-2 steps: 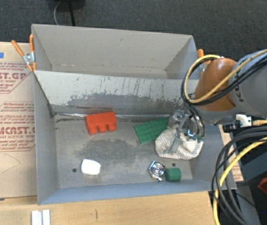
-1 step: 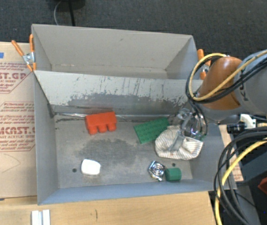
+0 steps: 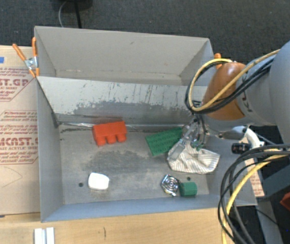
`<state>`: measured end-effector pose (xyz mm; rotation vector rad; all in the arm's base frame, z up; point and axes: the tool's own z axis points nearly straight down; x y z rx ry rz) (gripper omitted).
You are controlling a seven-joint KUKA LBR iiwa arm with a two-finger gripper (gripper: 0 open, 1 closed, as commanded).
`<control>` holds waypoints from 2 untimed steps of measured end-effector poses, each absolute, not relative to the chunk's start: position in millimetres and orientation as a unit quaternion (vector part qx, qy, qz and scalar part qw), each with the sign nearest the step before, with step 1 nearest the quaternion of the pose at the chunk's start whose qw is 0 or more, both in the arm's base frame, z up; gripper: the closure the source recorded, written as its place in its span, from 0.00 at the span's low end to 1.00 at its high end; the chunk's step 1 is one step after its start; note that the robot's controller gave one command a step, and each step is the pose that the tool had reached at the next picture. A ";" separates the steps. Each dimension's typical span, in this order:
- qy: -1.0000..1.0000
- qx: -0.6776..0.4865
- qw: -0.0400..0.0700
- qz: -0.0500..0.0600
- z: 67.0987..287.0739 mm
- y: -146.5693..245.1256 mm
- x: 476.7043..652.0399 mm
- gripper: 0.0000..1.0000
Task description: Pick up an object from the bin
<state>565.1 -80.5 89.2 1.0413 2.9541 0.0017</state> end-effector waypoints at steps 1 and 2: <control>0.952 0.305 0.004 0.003 81.3 -45.9 573.4 0.00; 0.984 0.176 0.008 0.001 77.4 -65.7 555.1 0.00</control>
Offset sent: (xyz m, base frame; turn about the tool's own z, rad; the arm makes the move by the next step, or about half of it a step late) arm -0.0256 0.0034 -0.0159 -0.3330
